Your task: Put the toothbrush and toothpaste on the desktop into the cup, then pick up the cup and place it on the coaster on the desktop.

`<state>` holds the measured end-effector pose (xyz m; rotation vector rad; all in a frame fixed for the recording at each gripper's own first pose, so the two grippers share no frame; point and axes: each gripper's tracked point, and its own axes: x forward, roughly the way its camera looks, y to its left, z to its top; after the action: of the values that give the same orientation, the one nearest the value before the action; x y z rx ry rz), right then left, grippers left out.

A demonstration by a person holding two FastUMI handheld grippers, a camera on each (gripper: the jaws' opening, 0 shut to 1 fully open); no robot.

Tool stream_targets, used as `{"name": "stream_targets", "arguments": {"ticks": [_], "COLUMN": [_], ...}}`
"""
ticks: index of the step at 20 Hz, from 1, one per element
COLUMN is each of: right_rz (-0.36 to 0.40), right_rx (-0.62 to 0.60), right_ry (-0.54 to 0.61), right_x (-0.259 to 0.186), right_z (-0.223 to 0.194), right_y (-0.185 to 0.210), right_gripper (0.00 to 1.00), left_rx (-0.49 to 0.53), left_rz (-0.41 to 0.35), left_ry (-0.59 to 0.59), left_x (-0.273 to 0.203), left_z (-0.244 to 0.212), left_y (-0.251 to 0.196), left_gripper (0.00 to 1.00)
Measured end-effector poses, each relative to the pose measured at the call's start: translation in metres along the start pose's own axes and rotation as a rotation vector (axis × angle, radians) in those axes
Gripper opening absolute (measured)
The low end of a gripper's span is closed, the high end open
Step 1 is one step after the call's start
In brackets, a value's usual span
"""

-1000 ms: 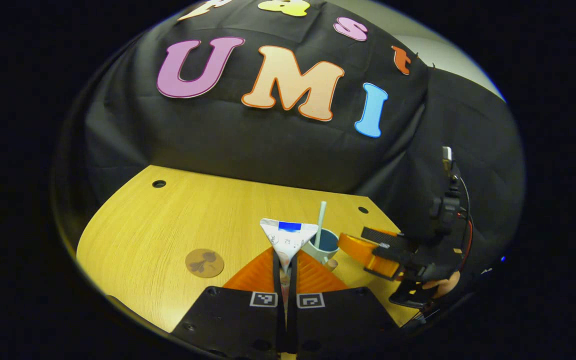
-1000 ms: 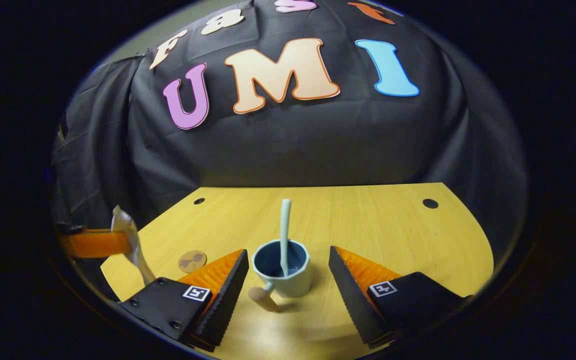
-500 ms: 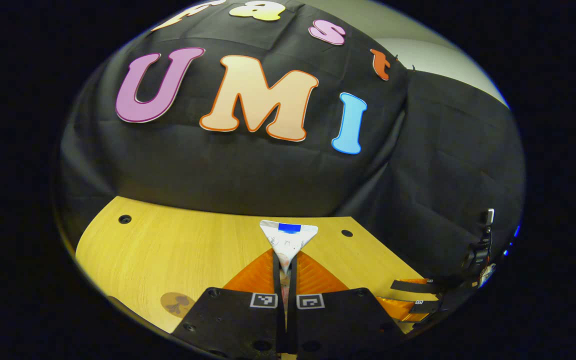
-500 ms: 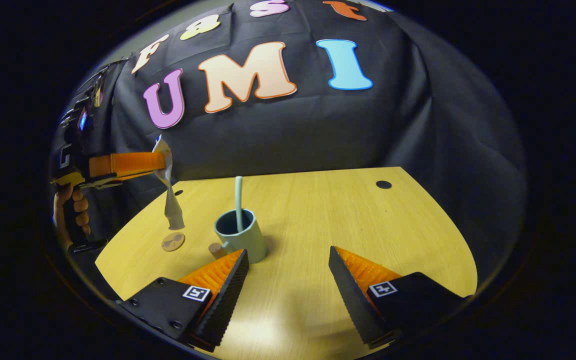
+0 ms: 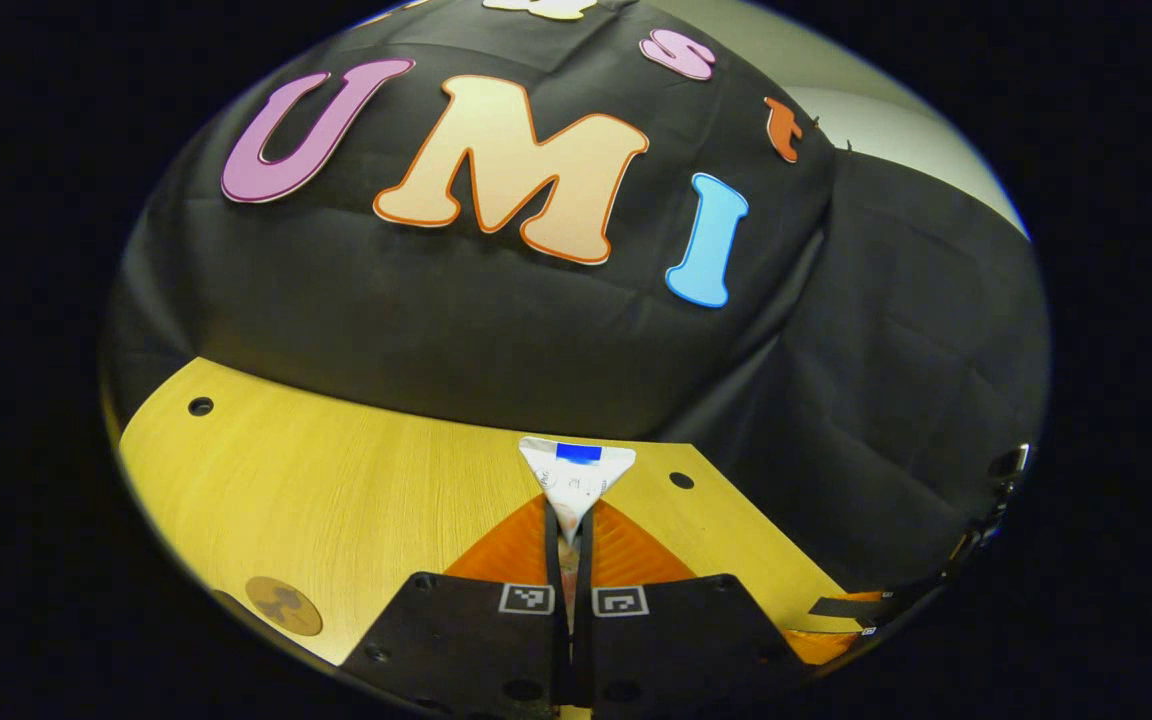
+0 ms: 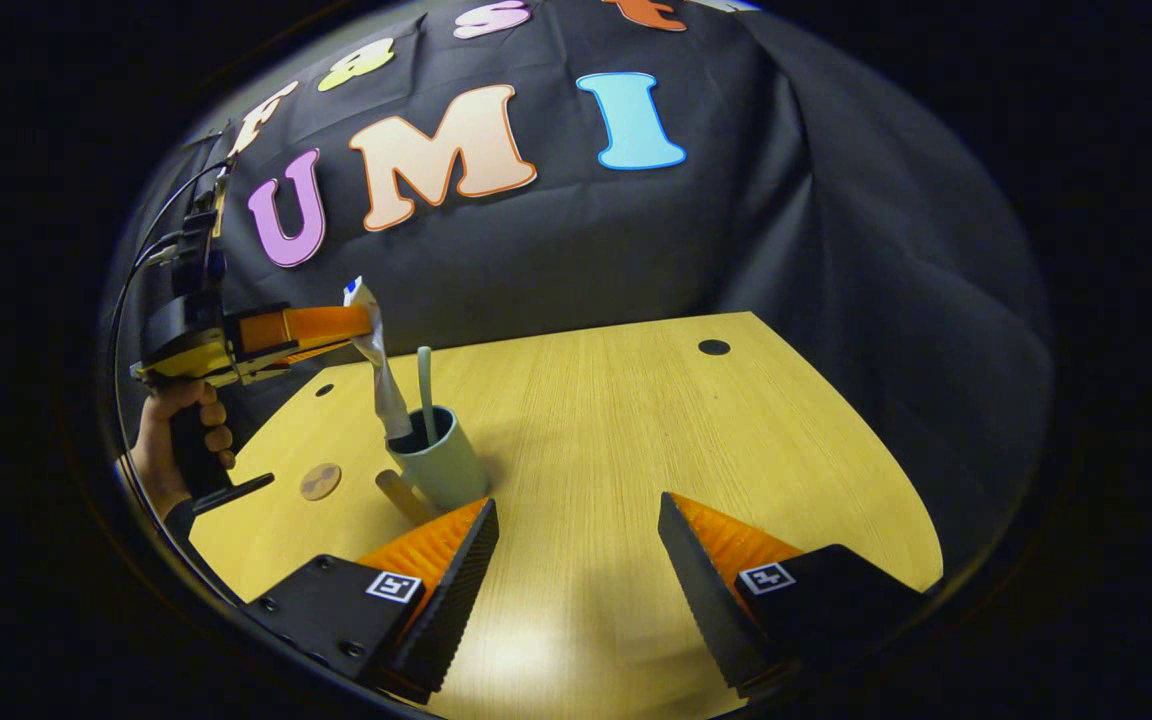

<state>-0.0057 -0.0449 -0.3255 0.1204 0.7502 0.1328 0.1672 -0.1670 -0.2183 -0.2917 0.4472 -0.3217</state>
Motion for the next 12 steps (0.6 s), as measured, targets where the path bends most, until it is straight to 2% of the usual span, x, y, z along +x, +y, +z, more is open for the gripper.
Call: {"name": "stream_targets", "arguments": {"ticks": [3, 5, 6, 9, 10, 12], "right_rz": [-0.004, 0.000, 0.004, 0.023, 0.034, 0.057], "right_rx": [0.009, 0.010, 0.009, 0.003, 0.005, 0.006], "right_ry": [0.007, 0.006, 0.004, 0.000, 0.000, 0.000], "right_x": [-0.004, -0.004, -0.004, -0.001, -0.001, 0.001], "right_z": [-0.002, 0.000, 0.002, 0.010, 0.013, 0.019], "right_y": [-0.007, -0.009, -0.009, -0.007, -0.006, -0.003], "right_gripper": [0.96, 0.99, 0.96, 0.99, 0.96, 0.96], "left_rx": [0.003, 0.015, 0.027, 0.056, 0.063, 0.065], "left_rz": [0.019, 0.037, 0.046, 0.067, 0.080, 0.111], "left_ry": [0.019, 0.044, 0.049, 0.030, 0.048, 0.074], "left_x": [0.008, 0.010, 0.010, 0.007, 0.006, 0.003], "left_z": [-0.021, -0.038, -0.043, -0.048, -0.054, -0.067], "left_y": [-0.004, -0.005, -0.005, -0.007, -0.006, -0.004], "left_gripper": [0.00, 0.00, 0.00, 0.00, 0.00, 0.01]}}
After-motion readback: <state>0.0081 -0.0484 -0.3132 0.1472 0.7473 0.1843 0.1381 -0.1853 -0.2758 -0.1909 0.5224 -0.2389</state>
